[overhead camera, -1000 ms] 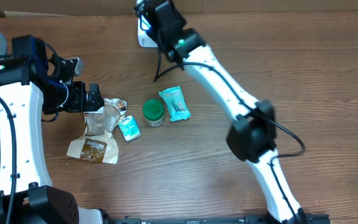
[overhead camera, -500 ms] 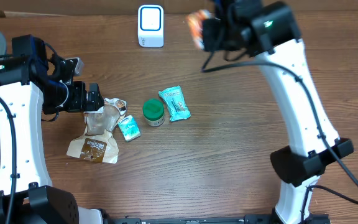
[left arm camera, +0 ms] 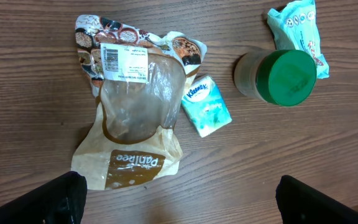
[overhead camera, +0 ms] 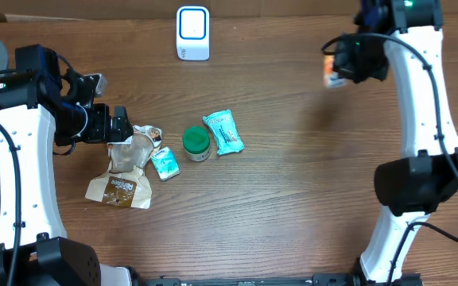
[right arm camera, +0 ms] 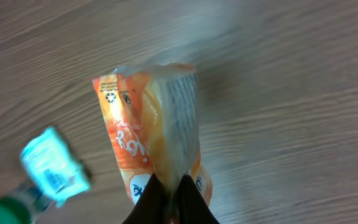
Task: Scan the item barcode
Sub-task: 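Carry orange pack rightward and set it on the table's right side, then move right gripper to the mint-green tissue pack beside the jar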
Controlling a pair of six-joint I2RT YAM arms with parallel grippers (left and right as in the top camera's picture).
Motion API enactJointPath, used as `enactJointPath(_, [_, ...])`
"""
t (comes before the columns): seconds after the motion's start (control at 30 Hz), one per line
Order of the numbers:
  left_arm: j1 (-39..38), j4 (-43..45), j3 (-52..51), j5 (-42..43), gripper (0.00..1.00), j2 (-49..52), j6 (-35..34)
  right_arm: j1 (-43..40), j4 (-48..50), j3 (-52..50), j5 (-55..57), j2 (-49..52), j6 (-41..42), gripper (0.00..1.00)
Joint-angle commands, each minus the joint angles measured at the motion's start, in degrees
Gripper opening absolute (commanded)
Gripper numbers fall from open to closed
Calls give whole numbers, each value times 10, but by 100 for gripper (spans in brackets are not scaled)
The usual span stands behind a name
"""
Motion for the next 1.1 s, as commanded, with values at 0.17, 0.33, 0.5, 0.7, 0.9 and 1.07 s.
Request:
enactJointPath(0.17, [0, 0, 0, 7, 100, 2, 15, -86, 85, -188, -38, 5, 8, 4])
enactJointPath(0.33, [0, 0, 0, 7, 99, 2, 15, -128, 164, -290, -38, 5, 8, 8])
enactJointPath(0.5, [1, 0, 0, 7, 99, 2, 15, -158, 176, -302, -38, 4, 3, 57])
enactJointPath(0.7, [0, 0, 0, 7, 100, 2, 15, -167, 149, -275, -83, 4, -58, 58])
enactJointPath(0.9, [0, 0, 0, 7, 100, 2, 15, -113, 142, -259, -211, 0, -85, 55])
enactJointPath(1.07, [1, 0, 0, 7, 99, 2, 15, -27, 175, -260, -235, 1, -85, 56])
